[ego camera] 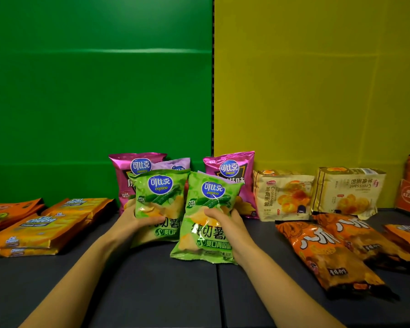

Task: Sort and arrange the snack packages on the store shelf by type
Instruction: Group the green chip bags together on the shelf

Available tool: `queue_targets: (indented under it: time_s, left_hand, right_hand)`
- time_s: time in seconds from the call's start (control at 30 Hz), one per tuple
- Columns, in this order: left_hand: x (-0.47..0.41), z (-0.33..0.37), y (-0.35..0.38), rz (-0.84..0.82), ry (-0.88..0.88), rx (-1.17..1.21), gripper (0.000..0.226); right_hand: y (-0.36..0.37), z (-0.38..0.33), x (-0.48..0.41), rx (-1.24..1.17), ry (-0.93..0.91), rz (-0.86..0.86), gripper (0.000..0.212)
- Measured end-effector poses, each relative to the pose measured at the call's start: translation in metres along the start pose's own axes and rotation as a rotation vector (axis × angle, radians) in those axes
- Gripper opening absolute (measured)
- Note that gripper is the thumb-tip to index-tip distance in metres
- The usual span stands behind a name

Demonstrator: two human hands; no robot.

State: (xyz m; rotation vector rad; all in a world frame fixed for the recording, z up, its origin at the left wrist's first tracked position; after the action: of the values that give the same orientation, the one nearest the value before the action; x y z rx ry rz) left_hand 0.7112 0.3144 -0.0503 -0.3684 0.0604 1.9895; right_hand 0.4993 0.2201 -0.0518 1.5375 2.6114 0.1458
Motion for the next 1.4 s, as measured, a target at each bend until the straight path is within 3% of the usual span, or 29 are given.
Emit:
queue_targets:
  time_s: [0.1, 0.23, 0.43, 0.5, 0.67, 0.87, 1.0, 1.07, 1.17, 1.23, 1.4]
  left_hand:
    - [0.003, 0.002, 0.009, -0.043, 0.024, 0.059, 0.085]
    - [0.008, 0.003, 0.012, -0.014, 0.016, 0.095, 0.074]
    - [0.022, 0.004, 0.016, -0.155, -0.059, 0.069, 0.075]
    - [0.021, 0.002, 0.013, -0.081, -0.031, 0.044, 0.076]
    - [0.021, -0.003, 0.004, 0.118, -0.002, -0.092, 0.103]
    - [0.031, 0.005, 0.008, 0.283, 0.03, -0.342, 0.087]
    - [0.039, 0.011, 0.0, 0.372, 0.073, -0.473, 0.103]
    - [0.042, 0.016, -0.003, 0.461, 0.175, -0.592, 0.092]
    - [0.052, 0.028, 0.004, 0.616, 0.381, -0.774, 0.062]
    - [0.064, 0.041, 0.02, 0.612, 0.523, -0.797, 0.051]
    - [0.09, 0.063, 0.088, 0.293, 0.622, -0.673, 0.028]
  right_hand:
    - [0.007, 0.002, -0.001, 0.073, -0.051, 0.105, 0.074]
    - [0.004, 0.0, -0.002, 0.13, -0.062, 0.182, 0.07]
    - [-0.005, 0.002, 0.003, 0.133, -0.08, 0.14, 0.077]
    - [-0.006, 0.002, 0.006, 0.129, -0.129, 0.154, 0.087]
    - [-0.004, -0.003, 0.013, 0.147, -0.205, 0.131, 0.104]
    - [-0.007, -0.004, 0.02, 0.162, -0.197, 0.111, 0.102]
    - [-0.008, -0.009, 0.026, 0.191, -0.169, 0.124, 0.125]
    - [-0.013, -0.011, 0.027, 0.214, -0.179, 0.134, 0.13]
    - [-0.021, -0.019, 0.035, 0.276, -0.193, 0.143, 0.126]
    - [-0.026, -0.026, 0.045, 0.298, -0.22, 0.147, 0.121]
    - [-0.058, -0.049, 0.07, 0.397, -0.349, 0.138, 0.065]
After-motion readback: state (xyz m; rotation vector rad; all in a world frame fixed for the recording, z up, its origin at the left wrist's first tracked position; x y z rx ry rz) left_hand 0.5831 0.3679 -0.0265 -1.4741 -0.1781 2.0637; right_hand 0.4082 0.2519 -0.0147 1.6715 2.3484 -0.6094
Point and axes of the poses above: each hand's wrist, its own x-axis away from the middle knuckle, its own y-axis out of the palm, z = x × y, the point moved 1 cm from there along -x, towards the middle knuckle, and after that the axes turned 2 degrees about -x, right-handed, at the moved point
